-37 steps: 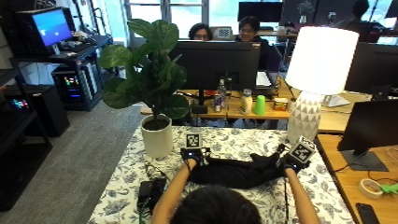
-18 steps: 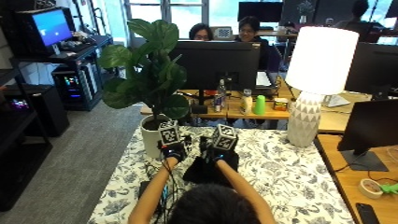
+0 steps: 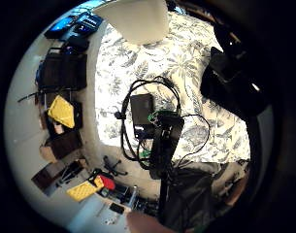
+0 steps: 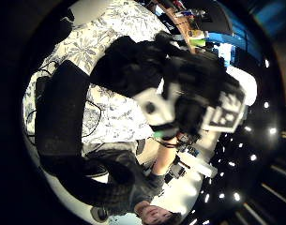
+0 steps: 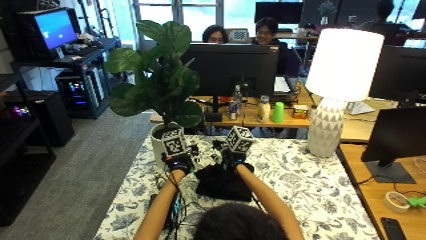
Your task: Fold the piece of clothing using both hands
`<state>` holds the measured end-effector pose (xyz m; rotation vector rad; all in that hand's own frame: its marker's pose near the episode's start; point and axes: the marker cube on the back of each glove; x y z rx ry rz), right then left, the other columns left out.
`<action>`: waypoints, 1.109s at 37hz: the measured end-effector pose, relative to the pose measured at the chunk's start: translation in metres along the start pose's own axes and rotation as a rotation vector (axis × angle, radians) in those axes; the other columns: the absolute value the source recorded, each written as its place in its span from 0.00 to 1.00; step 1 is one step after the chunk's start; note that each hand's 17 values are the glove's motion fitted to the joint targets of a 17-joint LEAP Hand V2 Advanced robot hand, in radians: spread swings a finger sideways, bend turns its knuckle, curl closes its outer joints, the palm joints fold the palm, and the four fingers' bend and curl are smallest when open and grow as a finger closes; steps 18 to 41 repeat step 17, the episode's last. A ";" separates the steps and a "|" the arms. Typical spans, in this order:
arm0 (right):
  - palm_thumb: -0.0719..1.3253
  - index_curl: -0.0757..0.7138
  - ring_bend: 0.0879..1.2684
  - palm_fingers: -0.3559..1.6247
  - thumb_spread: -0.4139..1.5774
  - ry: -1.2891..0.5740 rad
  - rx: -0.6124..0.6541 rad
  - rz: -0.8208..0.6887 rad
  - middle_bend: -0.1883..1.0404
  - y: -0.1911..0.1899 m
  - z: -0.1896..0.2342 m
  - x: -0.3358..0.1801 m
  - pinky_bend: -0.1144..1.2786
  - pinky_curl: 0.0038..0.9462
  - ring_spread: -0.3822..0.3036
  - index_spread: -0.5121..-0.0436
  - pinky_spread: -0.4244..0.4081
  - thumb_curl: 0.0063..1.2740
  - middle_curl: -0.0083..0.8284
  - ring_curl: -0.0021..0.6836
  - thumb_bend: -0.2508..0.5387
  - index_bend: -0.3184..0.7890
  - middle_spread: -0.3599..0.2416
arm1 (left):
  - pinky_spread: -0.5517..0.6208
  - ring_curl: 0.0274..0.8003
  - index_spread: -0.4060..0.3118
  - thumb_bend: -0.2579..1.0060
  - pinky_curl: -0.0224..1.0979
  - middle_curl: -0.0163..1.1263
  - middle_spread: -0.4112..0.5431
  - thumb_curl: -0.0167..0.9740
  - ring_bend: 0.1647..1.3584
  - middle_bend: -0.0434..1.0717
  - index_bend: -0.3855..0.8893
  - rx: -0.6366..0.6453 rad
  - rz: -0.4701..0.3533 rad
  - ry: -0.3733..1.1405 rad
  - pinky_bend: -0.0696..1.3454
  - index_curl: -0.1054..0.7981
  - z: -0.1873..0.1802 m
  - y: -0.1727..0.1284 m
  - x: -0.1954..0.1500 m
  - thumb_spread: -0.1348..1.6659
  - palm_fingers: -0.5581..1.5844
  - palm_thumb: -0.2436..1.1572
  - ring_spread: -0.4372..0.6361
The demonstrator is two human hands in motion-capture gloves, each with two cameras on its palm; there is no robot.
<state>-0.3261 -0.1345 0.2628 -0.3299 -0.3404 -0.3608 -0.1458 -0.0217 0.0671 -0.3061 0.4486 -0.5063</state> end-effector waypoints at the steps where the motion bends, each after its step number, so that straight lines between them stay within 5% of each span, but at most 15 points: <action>1: 0.79 0.31 0.42 0.49 0.66 0.037 0.029 0.061 0.28 0.002 -0.012 0.003 0.62 0.44 0.39 0.63 0.37 0.42 0.50 0.62 0.30 0.38 0.48 | 0.55 0.42 0.46 0.21 0.32 0.36 0.37 0.21 0.32 0.31 0.40 0.019 0.006 -0.005 0.30 0.47 0.000 -0.001 0.002 0.90 0.55 0.33 0.37; 13: 0.77 0.36 0.40 0.53 0.77 0.269 0.241 0.209 0.31 0.008 -0.124 0.064 0.54 0.37 0.44 0.59 0.53 0.40 0.49 0.57 0.30 0.40 0.50 | 0.54 0.42 0.46 0.21 0.33 0.36 0.39 0.20 0.31 0.23 0.41 0.108 -0.028 -0.160 0.29 0.47 -0.016 -0.001 0.032 0.90 0.55 0.33 0.36; 41: 0.76 0.37 0.39 0.54 0.78 0.286 0.242 0.224 0.31 0.008 -0.129 0.075 0.53 0.36 0.44 0.59 0.55 0.39 0.49 0.57 0.30 0.39 0.50 | 0.53 0.42 0.46 0.20 0.33 0.36 0.40 0.20 0.31 0.21 0.40 0.119 -0.018 -0.161 0.29 0.46 -0.018 -0.004 0.039 0.90 0.55 0.33 0.36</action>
